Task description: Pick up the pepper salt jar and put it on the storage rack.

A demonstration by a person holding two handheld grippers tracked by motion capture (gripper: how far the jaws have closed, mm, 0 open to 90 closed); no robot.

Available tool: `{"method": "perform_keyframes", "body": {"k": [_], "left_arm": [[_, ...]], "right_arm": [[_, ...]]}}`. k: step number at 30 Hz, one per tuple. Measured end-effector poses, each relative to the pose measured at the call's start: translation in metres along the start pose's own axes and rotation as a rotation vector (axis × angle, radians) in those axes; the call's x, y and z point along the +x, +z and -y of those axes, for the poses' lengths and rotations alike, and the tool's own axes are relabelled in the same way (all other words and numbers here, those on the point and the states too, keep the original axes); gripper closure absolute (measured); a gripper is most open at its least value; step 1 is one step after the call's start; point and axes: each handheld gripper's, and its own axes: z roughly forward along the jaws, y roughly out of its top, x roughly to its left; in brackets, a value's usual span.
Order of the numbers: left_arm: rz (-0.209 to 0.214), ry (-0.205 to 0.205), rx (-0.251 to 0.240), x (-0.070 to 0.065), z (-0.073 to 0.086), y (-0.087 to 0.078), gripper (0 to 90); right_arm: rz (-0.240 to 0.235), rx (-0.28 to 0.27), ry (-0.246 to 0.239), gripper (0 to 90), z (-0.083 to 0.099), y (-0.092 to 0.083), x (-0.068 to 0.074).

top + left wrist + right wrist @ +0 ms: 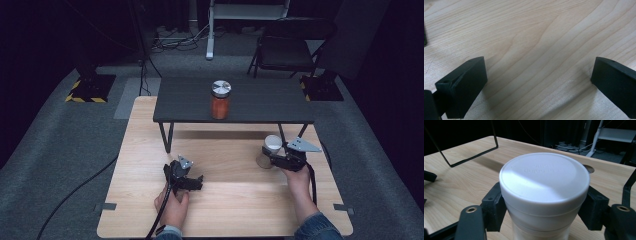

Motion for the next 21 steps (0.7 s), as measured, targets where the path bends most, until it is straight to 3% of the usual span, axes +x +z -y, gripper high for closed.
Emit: {"method": "perform_keyframes", "body": {"k": [21], "left_arm": [[0.000,-0.002,0.003,-0.0001,-0.0006,0.0000,0.3]], "right_arm": [[0.009,0.020,-0.009,33.1,-0.0061,-0.0029,0.0056]]}}
